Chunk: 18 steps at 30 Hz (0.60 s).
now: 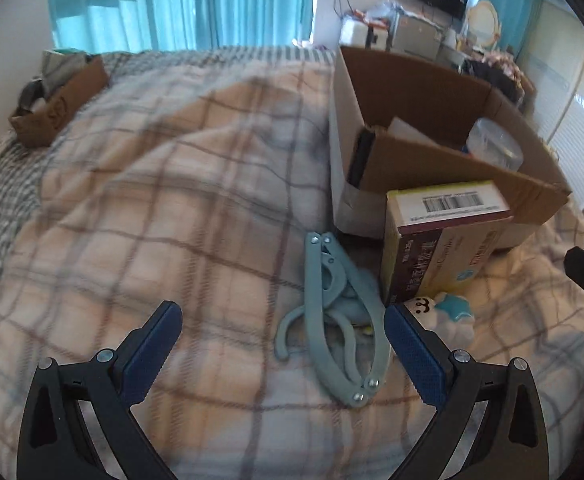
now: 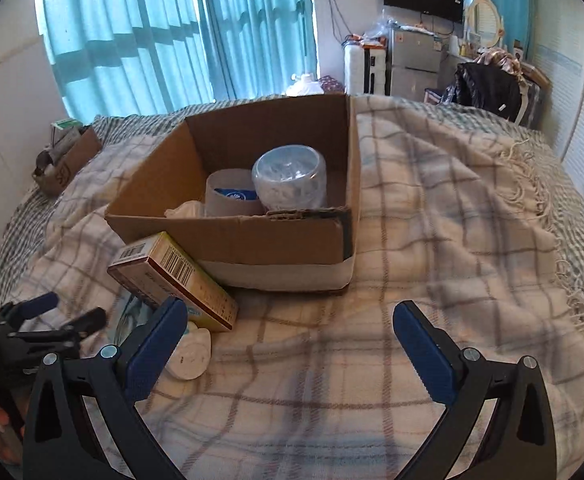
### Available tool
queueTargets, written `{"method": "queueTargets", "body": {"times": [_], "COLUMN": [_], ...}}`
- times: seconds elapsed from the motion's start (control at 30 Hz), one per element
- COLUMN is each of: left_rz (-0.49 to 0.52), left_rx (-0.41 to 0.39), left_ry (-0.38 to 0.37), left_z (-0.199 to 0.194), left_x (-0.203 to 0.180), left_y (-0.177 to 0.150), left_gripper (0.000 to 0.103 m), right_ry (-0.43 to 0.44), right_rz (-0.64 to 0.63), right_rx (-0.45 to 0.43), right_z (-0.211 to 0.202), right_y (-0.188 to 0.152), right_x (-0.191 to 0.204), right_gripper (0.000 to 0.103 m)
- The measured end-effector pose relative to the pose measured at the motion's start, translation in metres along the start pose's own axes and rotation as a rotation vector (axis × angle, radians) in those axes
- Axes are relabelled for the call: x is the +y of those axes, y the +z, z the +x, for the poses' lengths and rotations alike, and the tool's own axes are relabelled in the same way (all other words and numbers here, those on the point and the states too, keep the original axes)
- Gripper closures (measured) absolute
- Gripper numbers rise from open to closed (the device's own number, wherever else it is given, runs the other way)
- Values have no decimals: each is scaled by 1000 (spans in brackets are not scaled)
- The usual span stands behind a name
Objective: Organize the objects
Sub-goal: 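Grasp the pale blue hanger with the left gripper while the right grasps the bear figurine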
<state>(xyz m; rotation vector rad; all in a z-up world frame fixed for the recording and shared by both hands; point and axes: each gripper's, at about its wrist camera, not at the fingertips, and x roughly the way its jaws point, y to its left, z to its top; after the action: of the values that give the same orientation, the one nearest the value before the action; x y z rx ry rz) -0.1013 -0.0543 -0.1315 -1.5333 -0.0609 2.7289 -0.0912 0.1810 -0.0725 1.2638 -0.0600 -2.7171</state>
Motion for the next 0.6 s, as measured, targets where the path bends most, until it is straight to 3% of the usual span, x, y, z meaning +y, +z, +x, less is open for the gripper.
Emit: {"method": "queueTargets", "body": {"times": [0.13,0.23,0.4,0.47,0.53,0.6], "left_rz": [-9,18,102,118,155,173], "left_rx": [80,92,128,130,134,134], "left_ry": [-21,-64,-28,-37,-54,-49], "left_z": [33,39,54,51,47,43], "left_x": [-4,-9,-25,-26,-30,-33], "left_y": [4,-4,-14,-17,-21,-24], "left_gripper": [0,1,4,9,23,30], "right_ry": [16,19,3,-6,-16,-22], "right_rz": [16,20,-9,-23,-32,-38], "right_rx": [54,76,126,138,140,144], "right_z": [18,27,44,48,49,49], "right_y": [2,2,2,1,1,0], "right_x": [-5,-3,3,7,9,11], "right_gripper": [0,0,0,0,0,0]}}
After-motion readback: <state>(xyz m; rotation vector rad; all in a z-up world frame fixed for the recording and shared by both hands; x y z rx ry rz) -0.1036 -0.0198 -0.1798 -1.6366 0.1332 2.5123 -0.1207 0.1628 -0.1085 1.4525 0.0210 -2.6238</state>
